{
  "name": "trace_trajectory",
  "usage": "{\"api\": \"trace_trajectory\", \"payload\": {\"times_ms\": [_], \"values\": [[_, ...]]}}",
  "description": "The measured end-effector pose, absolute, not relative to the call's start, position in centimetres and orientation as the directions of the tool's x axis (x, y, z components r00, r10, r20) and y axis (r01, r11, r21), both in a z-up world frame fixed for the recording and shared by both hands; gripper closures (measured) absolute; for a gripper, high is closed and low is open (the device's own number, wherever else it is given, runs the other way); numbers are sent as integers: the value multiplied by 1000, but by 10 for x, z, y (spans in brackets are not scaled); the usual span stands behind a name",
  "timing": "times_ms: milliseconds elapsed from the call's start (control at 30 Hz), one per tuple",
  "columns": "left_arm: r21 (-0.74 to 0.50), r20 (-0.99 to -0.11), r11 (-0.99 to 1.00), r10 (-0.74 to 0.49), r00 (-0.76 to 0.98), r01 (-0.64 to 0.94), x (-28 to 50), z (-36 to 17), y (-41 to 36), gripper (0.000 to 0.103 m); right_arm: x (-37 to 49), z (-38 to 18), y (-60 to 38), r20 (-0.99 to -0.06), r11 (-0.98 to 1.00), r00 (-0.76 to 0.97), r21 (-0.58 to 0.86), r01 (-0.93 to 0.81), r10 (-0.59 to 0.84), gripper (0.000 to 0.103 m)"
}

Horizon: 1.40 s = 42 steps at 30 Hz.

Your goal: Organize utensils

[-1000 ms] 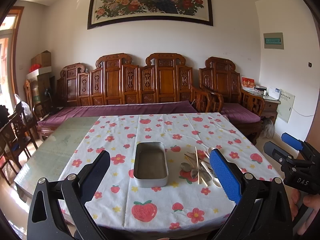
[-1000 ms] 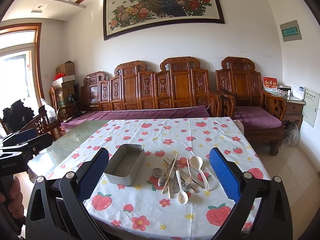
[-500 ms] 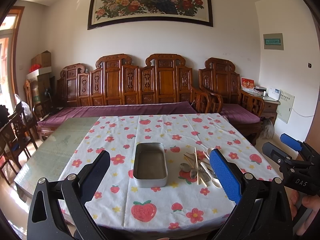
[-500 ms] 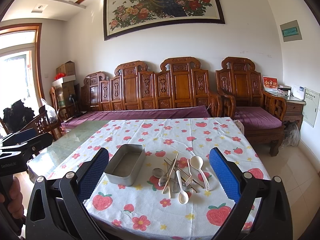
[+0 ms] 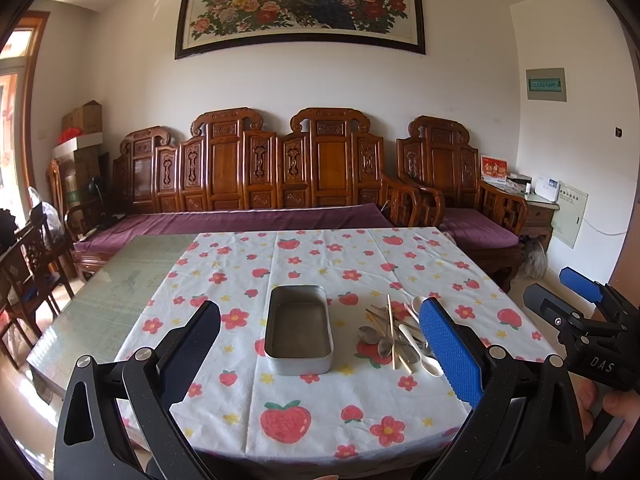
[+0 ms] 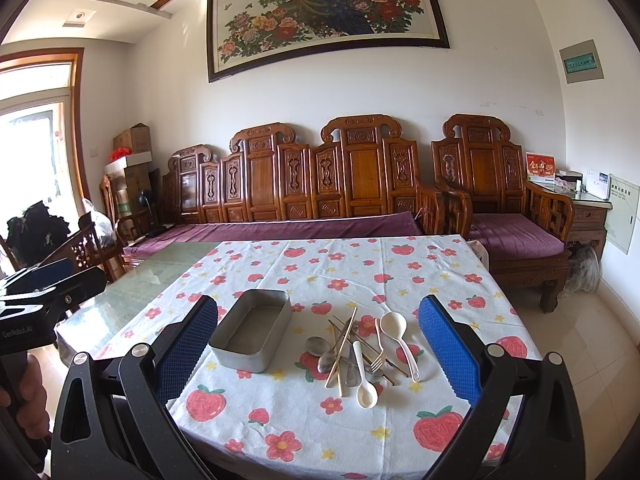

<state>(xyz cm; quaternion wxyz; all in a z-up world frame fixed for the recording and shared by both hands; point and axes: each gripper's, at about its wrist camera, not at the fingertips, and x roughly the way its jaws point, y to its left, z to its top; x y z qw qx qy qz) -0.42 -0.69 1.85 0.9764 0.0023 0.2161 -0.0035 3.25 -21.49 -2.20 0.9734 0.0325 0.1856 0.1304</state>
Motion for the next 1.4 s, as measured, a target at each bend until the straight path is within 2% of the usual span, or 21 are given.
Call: {"api": "trace_trajectory", "payload": {"times_ms": [233, 367, 633, 967, 1167, 1233, 1400], "values": [[1, -431, 1000, -14, 902, 16, -4, 21, -9, 6, 33, -20, -216, -356, 964, 896, 110, -242, 266, 3], [7, -471, 1000, -24, 882, 30, 8, 9, -9, 6, 35, -22, -213, -374, 965, 890, 112, -236, 261, 3], [12, -563, 998, -45, 825, 63, 35, -33, -12, 6, 56, -56, -221, -419, 969, 873, 120, -218, 248, 3], [5, -628, 997, -62, 776, 83, 63, -73, -12, 6, 91, -100, -237, -472, 974, 852, 107, -200, 226, 4], [1, -667, 995, -71, 742, 97, 85, -96, -11, 6, 127, -124, -240, -513, 967, 820, 122, -225, 256, 17], [2, -682, 995, -73, 728, 102, 92, -105, -11, 6, 141, -131, -240, -529, 961, 803, 137, -239, 275, 24], [-12, -704, 994, -89, 705, 112, 109, -118, -10, 7, 182, -149, -236, -572, 949, 759, 148, -279, 312, 33]]}}
